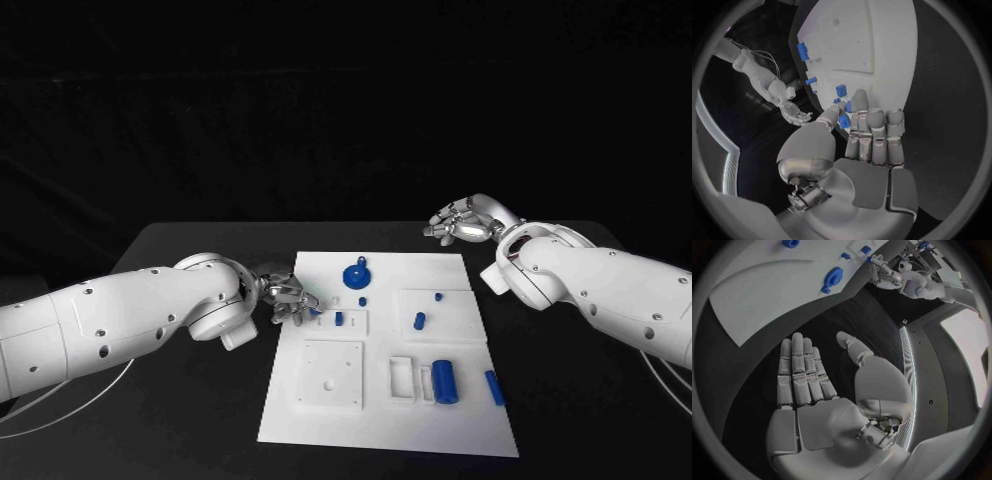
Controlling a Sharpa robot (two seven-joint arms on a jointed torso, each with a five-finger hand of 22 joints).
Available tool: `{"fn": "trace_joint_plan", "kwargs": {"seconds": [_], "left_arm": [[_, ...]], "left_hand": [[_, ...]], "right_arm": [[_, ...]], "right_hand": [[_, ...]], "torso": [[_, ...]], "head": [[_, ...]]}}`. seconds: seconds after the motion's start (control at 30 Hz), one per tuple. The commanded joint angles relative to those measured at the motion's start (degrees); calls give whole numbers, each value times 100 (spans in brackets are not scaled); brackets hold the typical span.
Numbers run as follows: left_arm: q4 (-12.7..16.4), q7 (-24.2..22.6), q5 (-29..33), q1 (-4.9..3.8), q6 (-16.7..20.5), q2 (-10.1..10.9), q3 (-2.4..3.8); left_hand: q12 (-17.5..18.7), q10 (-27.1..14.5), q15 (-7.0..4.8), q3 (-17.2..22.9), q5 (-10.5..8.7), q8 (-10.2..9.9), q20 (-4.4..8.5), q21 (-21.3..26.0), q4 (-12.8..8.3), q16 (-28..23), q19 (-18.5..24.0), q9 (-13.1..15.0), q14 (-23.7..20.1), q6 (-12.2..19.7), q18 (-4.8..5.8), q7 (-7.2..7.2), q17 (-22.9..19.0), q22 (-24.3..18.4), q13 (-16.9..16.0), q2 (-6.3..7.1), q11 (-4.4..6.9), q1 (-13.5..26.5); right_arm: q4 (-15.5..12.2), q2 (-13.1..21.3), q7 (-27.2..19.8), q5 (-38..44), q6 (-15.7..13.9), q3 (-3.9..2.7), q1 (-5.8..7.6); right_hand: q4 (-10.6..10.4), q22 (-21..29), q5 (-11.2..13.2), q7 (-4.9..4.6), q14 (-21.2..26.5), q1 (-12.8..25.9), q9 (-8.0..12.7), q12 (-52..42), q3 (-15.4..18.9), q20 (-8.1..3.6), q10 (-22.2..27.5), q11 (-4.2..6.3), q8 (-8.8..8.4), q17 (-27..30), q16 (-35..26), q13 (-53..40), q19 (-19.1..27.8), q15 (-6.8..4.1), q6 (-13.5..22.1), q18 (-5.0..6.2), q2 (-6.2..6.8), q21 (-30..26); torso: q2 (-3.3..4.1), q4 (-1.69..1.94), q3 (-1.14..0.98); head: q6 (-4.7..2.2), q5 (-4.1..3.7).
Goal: Assemble the parts on the task board
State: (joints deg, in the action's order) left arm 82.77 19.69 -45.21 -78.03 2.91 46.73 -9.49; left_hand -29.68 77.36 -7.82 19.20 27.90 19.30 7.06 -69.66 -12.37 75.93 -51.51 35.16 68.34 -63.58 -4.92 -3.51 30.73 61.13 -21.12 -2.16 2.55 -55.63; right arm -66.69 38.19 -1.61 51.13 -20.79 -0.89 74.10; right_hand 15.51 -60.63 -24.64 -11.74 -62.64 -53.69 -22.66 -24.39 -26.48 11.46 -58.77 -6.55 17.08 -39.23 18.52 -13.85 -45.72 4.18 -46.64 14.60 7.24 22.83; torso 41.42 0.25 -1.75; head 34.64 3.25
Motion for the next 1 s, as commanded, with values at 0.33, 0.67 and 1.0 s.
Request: {"fn": "trace_joint_plan", "kwargs": {"seconds": [0.33,0.67,1.0], "left_arm": [[-44,7,47,-47,-327,-9,9],[-272,137,40,-263,-970,-111,10],[-669,395,-270,-512,-1877,-476,9]], "left_hand": [[25,-72,-67,455,77,8,668,-11,-436,-10,1,119,32,102,-52,-9,6,13,-2,-182,-29,-54],[-147,-130,-80,367,158,217,658,-30,-443,45,61,657,-6,262,-49,5,44,47,-112,-415,-18,59],[-793,-201,-200,428,1056,601,715,-171,-460,405,121,1771,4,357,-78,121,208,163,-439,-597,113,431]], "right_arm": [[21,-21,-63,-5,82,-3,-9],[31,-45,-67,-5,80,-3,-10],[35,-68,-77,-6,72,-3,-11]], "right_hand": [[-13,-5,-35,1,10,60,9,-36,37,-9,44,-2,10,-11,-32,10,33,11,38,40,11,-22],[-13,-6,-41,0,10,62,10,-37,37,-10,45,-2,10,-12,-34,12,35,11,39,40,9,-23],[-12,-7,-45,0,10,61,11,-38,37,-10,46,-2,10,-14,-35,15,36,12,40,40,10,-24]], "torso": [[6,-1,5],[1,-3,2],[8,-13,-4]], "head": [[5,23],[25,40],[36,43]]}}
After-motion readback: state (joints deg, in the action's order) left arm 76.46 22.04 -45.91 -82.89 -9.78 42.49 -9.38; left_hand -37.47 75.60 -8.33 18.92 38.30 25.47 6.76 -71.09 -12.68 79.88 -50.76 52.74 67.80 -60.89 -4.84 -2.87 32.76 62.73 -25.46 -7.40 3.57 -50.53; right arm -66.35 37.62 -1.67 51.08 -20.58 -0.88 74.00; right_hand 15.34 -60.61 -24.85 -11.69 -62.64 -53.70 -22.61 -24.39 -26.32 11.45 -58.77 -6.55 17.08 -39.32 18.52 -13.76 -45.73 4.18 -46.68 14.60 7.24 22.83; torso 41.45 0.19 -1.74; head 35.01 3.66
